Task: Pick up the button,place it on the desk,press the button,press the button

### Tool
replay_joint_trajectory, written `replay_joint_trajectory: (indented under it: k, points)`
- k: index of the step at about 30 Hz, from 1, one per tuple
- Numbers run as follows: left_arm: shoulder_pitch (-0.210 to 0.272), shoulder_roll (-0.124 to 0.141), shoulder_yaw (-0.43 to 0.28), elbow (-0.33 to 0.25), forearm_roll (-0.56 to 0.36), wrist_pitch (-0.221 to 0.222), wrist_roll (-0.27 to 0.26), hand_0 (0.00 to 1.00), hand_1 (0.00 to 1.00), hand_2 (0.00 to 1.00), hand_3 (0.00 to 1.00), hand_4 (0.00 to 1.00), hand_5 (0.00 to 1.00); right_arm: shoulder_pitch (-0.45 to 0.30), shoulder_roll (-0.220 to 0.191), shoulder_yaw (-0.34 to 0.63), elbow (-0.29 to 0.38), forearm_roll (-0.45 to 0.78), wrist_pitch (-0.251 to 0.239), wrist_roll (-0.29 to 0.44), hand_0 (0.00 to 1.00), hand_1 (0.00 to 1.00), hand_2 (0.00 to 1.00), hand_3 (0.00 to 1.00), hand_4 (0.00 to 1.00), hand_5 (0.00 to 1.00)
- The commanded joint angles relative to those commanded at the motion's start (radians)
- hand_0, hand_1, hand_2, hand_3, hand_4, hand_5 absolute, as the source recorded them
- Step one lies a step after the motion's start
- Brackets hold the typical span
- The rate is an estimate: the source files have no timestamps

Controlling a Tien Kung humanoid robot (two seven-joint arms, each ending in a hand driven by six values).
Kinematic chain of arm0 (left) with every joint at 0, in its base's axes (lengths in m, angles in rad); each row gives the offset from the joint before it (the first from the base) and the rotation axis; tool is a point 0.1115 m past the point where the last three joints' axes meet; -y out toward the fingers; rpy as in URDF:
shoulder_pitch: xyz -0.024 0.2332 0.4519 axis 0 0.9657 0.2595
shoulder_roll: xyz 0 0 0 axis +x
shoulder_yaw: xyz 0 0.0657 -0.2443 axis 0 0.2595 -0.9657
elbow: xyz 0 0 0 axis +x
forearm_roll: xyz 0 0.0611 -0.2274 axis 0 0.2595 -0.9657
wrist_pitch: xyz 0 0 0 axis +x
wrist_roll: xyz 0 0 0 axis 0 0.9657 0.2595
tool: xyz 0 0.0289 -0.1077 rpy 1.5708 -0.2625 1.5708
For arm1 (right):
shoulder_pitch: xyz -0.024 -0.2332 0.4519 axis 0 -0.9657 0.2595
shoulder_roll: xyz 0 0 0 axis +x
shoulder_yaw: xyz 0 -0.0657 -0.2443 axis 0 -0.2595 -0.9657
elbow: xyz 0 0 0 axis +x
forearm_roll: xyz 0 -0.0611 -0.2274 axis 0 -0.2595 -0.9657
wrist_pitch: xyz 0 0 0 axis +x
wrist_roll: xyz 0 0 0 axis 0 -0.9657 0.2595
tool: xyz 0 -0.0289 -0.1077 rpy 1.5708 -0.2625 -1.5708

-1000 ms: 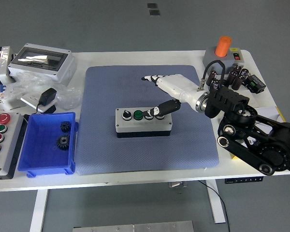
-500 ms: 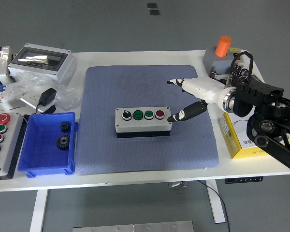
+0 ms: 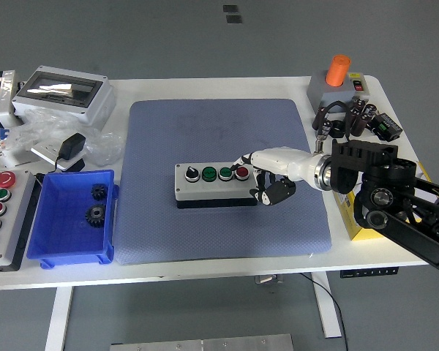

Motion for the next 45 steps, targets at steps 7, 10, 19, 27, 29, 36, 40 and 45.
replay_joint_trajectory:
  k: [7, 10, 19, 27, 29, 36, 40, 45]
  points:
    - [0.000, 0.001, -0.001, 0.000, 0.001, -0.001, 0.000, 0.732, 0.735, 0.642, 0.777, 0.643, 0.174, -0.001, 0.017, -0.011, -0.060, -0.004, -0.015, 0.001, 0.421, 0.481, 0.265, 0.854, 0.235, 0.002]
    - [-0.001, 0.002, 0.000, 0.000, 0.002, -0.002, -0.002, 0.732, 0.735, 0.642, 0.778, 0.645, 0.175, -0.004, 0.019, -0.014, -0.070, -0.005, -0.017, 0.001, 0.419, 0.469, 0.260, 0.847, 0.234, 0.002]
    - [-0.004, 0.002, -0.003, 0.000, 0.006, -0.004, -0.006, 0.732, 0.735, 0.643, 0.777, 0.646, 0.175, -0.008, 0.017, -0.035, -0.080, -0.003, -0.012, -0.004, 0.410, 0.465, 0.260, 0.840, 0.234, 0.002]
    - [-0.005, 0.002, -0.003, 0.000, 0.005, -0.006, -0.008, 0.732, 0.735, 0.643, 0.779, 0.648, 0.177, -0.009, 0.020, -0.033, -0.087, 0.008, -0.022, 0.002, 0.410, 0.462, 0.259, 0.831, 0.239, 0.002]
    - [-0.005, 0.002, -0.003, 0.000, 0.004, -0.006, -0.009, 0.732, 0.736, 0.643, 0.778, 0.650, 0.177, -0.008, 0.019, -0.028, -0.088, 0.010, -0.025, 0.004, 0.407, 0.454, 0.259, 0.821, 0.239, 0.002]
    - [-0.005, 0.001, -0.002, 0.000, 0.004, -0.008, -0.009, 0.732, 0.736, 0.646, 0.783, 0.656, 0.182, -0.009, 0.018, -0.007, -0.084, 0.018, -0.040, 0.017, 0.405, 0.452, 0.257, 0.815, 0.246, 0.002]
    - [-0.004, 0.001, -0.002, 0.000, 0.004, -0.009, -0.009, 0.732, 0.736, 0.647, 0.783, 0.658, 0.183, -0.010, 0.018, 0.003, -0.082, 0.022, -0.045, 0.022, 0.399, 0.445, 0.258, 0.812, 0.248, 0.002]
    - [-0.004, 0.000, -0.001, 0.000, 0.004, -0.009, -0.008, 0.732, 0.736, 0.647, 0.783, 0.658, 0.183, -0.011, 0.016, 0.011, -0.081, 0.023, -0.047, 0.024, 0.399, 0.445, 0.258, 0.812, 0.248, 0.002]
